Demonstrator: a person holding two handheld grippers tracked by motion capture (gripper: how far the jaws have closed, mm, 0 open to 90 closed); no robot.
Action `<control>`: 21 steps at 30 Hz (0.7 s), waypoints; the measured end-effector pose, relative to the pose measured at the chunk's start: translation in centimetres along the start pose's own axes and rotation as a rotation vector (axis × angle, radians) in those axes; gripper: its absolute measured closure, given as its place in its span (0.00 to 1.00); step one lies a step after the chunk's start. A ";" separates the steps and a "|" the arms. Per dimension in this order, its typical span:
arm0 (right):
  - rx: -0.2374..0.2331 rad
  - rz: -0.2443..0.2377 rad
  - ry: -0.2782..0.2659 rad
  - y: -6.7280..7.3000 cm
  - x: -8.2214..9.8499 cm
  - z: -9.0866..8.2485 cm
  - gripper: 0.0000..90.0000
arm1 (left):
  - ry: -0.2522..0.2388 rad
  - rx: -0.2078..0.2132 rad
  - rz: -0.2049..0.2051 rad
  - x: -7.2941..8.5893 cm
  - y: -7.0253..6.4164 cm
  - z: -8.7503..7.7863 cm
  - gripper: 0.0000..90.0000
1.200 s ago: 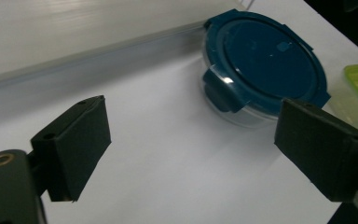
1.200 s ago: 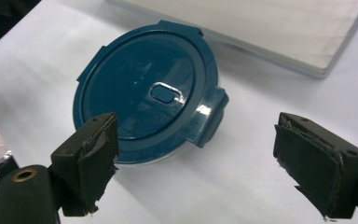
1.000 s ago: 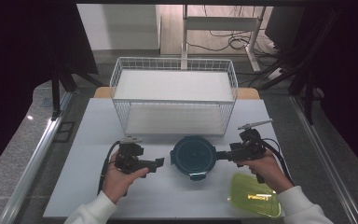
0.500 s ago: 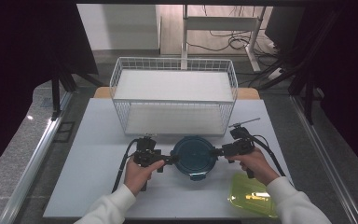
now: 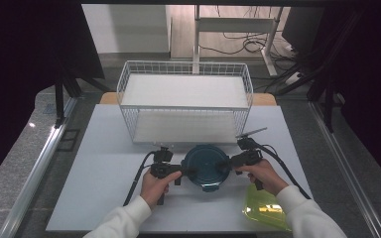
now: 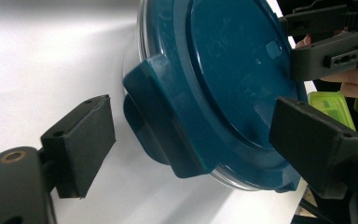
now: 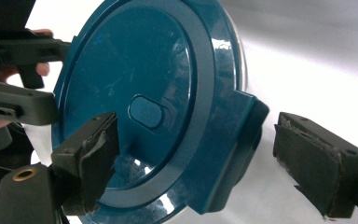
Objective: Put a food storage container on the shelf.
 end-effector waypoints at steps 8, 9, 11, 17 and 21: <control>-0.031 0.026 0.017 -0.1 0.1 0.5 0.20 | 0.019 0.066 -0.068 0.1 0.3 0.8 0.21; -0.042 0.032 0.018 -0.1 0.1 0.5 0.21 | 0.016 0.070 -0.075 0.1 0.3 0.8 0.25; -0.043 0.045 0.018 -0.1 0.1 0.6 0.22 | 0.016 0.070 -0.089 0.0 0.3 0.8 0.25; -0.061 0.105 0.021 -0.5 -0.2 0.3 0.28 | 0.025 0.076 -0.151 -0.2 0.5 0.8 0.30; -0.059 0.137 0.005 -0.3 -0.3 0.1 0.31 | 0.028 0.061 -0.167 -0.2 0.2 0.6 0.32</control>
Point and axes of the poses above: each handheld gripper's, and its own axes: z roughly forward along the jaws, x roughly out of its underside, y roughly to its left, the point moved 2 cm from there along z, roughly forward along the jaws, and after that the axes turned 10 degrees about -x, right-handed, at the moved point
